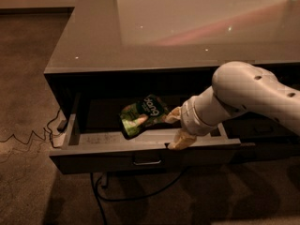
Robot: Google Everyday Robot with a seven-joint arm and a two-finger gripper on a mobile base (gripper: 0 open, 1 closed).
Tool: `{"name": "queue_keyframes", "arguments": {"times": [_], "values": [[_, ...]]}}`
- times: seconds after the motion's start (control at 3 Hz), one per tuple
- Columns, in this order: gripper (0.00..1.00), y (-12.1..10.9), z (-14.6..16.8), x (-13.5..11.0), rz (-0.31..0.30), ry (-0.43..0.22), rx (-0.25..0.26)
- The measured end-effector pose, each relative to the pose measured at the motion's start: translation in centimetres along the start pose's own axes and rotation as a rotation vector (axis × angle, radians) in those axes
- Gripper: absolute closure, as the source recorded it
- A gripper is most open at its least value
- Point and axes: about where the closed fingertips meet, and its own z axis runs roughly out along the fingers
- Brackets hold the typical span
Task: Open top drawer
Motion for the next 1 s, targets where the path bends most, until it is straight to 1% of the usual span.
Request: {"name": "queue_keyframes", "arguments": {"times": [0.33,0.67,1.0], "values": [[0.65,-1.6,1.7,0.7,0.002,0.024,-0.015],[0.88,-2.2,3.7,2.4,0.026,0.037,-0.047],[1.00,-2.4,5.2,4.7,0.062,0.057,-0.079]]}}
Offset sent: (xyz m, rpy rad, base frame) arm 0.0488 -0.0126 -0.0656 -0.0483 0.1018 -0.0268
